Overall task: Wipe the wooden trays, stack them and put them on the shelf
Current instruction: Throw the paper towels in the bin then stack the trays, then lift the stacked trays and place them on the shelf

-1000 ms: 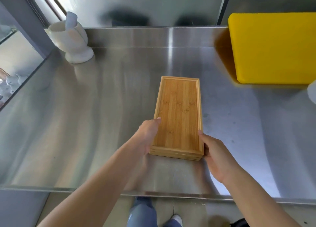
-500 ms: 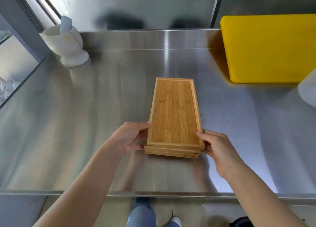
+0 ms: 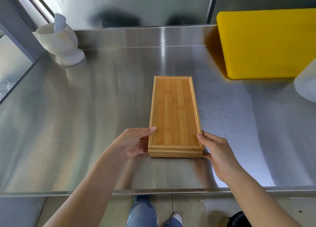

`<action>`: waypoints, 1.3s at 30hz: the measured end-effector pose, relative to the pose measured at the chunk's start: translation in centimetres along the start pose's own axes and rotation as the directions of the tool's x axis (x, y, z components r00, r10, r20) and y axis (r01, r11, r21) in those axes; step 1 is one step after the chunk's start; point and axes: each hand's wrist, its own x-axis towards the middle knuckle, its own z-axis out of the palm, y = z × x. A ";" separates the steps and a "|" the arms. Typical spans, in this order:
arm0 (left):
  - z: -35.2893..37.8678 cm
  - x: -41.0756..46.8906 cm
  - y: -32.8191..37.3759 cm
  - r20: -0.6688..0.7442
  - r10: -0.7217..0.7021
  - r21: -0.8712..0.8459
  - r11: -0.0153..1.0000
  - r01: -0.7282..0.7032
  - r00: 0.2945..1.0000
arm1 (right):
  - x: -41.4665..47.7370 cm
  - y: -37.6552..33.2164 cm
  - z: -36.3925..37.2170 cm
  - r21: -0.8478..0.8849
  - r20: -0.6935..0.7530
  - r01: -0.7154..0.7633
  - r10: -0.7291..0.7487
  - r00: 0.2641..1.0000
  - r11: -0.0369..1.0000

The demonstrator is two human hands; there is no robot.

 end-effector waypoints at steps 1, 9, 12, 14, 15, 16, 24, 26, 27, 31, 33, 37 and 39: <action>-0.1 0.0 0.0 0.006 -0.013 -0.005 1.000 0.013 1.000 | 0.1 0.2 -0.2 0.025 0.007 -0.007 0.006 1.000 1.000; -0.1 -0.1 0.5 0.040 -0.039 -0.007 0.999 0.039 0.998 | 1.0 -0.8 -1.9 0.180 0.169 -0.114 0.083 0.982 0.977; 0.4 -0.3 1.2 0.031 0.003 -0.003 1.000 -0.003 1.000 | 1.3 -1.7 -1.9 0.156 0.185 -0.091 0.061 0.981 0.984; 0.9 -0.5 1.8 0.011 0.032 -0.018 0.999 -0.032 0.999 | 1.6 -2.4 -1.6 0.166 0.164 -0.060 0.033 0.986 0.984; 1.2 -0.6 2.2 -0.003 0.044 -0.026 0.999 -0.044 0.999 | 1.8 -2.8 -1.3 0.180 0.148 -0.049 0.022 0.989 0.982; 1.4 -0.6 2.6 -0.017 0.054 -0.033 0.998 -0.054 0.998 | 2.0 -3.1 -1.1 0.191 0.132 -0.044 0.019 0.991 0.981; 1.7 -0.9 9.9 -0.038 0.218 -0.021 0.975 -0.219 0.975 | 4.3 -9.6 1.5 0.207 0.077 0.071 -0.089 0.993 0.976; 1.8 -0.7 13.2 -0.034 0.283 -0.017 0.959 -0.283 0.959 | 5.4 -12.7 2.5 0.230 0.077 0.123 -0.144 0.987 0.965; 1.8 -0.6 15.0 -0.032 0.309 -0.014 0.951 -0.310 0.950 | 5.9 -14.3 3.1 0.244 0.075 0.147 -0.170 0.983 0.958; 2.0 0.1 22.9 -0.034 0.411 0.023 0.912 -0.410 0.911 | 8.6 -20.9 5.4 0.293 0.067 0.228 -0.258 0.964 0.929; 2.0 0.8 27.0 -0.024 0.440 0.011 0.898 -0.440 0.898 | 10.4 -24.2 6.8 0.307 0.058 0.262 -0.293 0.954 0.915; 1.7 3.3 34.7 -0.003 0.445 -0.089 0.892 -0.443 0.896 | 14.5 -30.9 9.6 0.315 0.054 0.298 -0.330 0.942 0.901; 1.5 5.1 38.2 -0.023 0.443 -0.108 0.890 -0.443 0.896 | 16.8 -33.9 10.8 0.314 0.062 0.292 -0.326 0.943 0.903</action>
